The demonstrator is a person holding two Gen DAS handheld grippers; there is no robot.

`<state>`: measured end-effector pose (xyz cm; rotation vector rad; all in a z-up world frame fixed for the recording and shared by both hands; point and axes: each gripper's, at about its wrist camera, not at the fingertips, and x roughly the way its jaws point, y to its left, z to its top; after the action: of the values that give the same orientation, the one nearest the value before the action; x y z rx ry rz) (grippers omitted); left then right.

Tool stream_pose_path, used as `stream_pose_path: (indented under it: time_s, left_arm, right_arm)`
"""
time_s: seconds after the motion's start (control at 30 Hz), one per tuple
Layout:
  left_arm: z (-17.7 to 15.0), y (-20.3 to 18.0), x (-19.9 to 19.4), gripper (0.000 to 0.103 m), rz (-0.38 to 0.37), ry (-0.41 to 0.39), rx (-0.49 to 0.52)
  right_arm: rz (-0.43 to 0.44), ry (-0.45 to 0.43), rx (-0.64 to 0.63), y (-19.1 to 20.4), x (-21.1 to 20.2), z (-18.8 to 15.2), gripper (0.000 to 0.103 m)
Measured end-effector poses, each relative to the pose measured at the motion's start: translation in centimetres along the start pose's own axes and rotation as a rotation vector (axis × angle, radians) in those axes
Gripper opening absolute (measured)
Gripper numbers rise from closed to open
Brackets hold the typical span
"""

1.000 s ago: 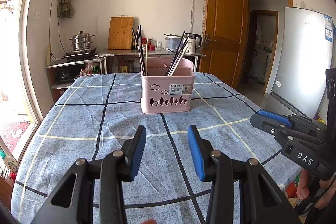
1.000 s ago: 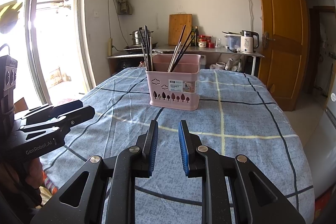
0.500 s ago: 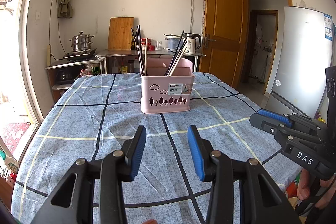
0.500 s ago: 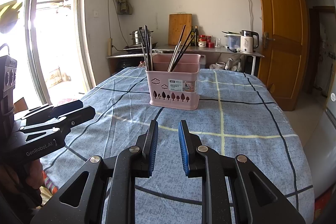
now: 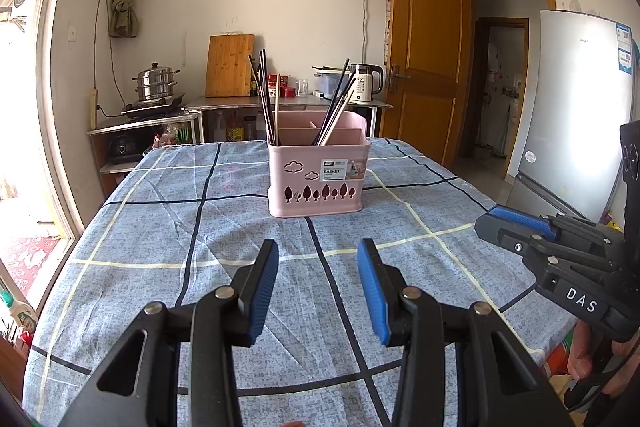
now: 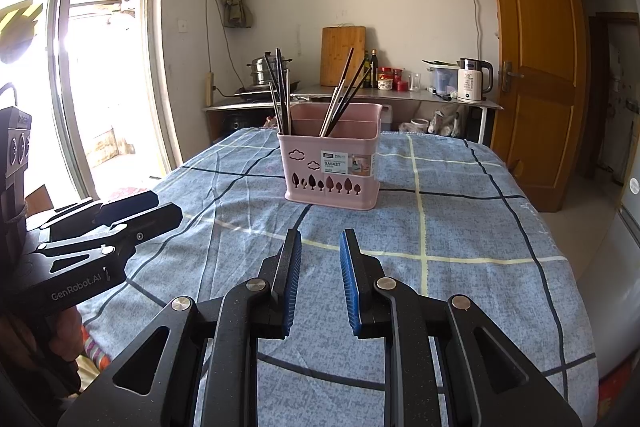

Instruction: Organize utensils

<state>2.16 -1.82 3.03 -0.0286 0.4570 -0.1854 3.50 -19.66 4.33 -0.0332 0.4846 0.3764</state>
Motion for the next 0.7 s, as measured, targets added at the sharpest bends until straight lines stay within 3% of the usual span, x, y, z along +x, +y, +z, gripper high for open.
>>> stream_pose_path:
  time_s: [0.7]
  left_arm:
    - [-0.20,-0.11,0.29,0.043,0.014,0.008,0.007]
  right_arm:
    - [-0.002,0.003,-0.003,-0.03,-0.01,0.07,0.021]
